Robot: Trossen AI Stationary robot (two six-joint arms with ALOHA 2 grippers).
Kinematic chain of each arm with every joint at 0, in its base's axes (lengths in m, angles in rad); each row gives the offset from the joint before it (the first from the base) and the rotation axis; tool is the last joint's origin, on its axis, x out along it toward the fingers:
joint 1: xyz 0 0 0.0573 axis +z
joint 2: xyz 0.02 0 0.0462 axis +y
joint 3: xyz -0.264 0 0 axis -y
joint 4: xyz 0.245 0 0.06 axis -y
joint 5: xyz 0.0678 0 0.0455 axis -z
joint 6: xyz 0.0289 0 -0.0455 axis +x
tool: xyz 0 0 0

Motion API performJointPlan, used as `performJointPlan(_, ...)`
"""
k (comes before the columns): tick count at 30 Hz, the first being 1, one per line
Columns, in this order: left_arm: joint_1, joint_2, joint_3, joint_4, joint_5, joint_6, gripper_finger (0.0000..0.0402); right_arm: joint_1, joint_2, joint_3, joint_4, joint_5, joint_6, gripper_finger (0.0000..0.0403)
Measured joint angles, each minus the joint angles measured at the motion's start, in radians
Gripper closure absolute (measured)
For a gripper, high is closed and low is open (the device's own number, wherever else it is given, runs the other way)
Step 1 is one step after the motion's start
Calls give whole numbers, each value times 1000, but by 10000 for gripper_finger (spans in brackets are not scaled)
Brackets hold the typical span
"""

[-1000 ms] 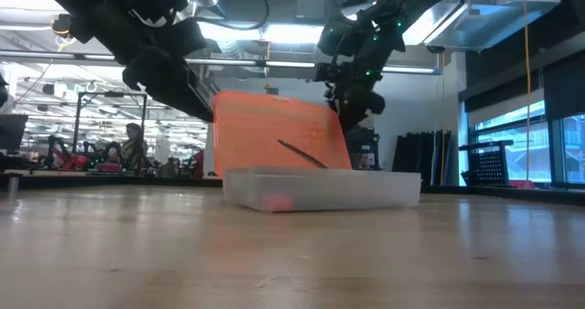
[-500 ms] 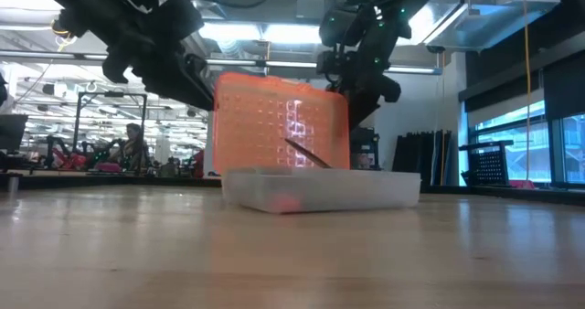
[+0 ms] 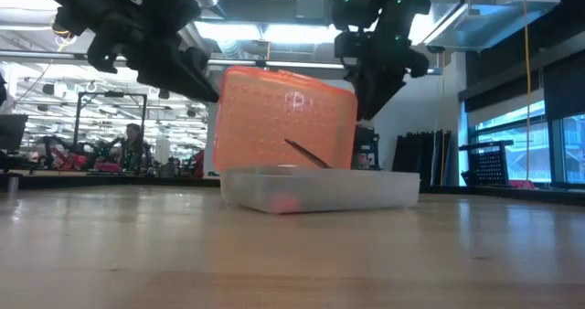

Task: Pack school essentials
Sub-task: Close the supply box lid

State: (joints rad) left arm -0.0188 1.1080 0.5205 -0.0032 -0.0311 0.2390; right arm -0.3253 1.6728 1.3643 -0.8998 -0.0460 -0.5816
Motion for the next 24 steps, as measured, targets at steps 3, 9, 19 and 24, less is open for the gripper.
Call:
performJointPlan(3, -11, 12, 0, 32, 0, 0, 315, 0, -26, 0, -7, 0, 36, 238)
performJointPlan(9, -24, 75, 0, 90, 21, -9, 315, 0, -70, 0, -11, 0, 83, 238)
performJointPlan(19, -18, 120, 0, 153, 47, -74, 315, 6, -134, 0, -6, -10, 264, 238)
performJointPlan(24, -7, 89, 0, 217, 3, -175, 315, 18, -141, 0, 3, -116, 374, 238)
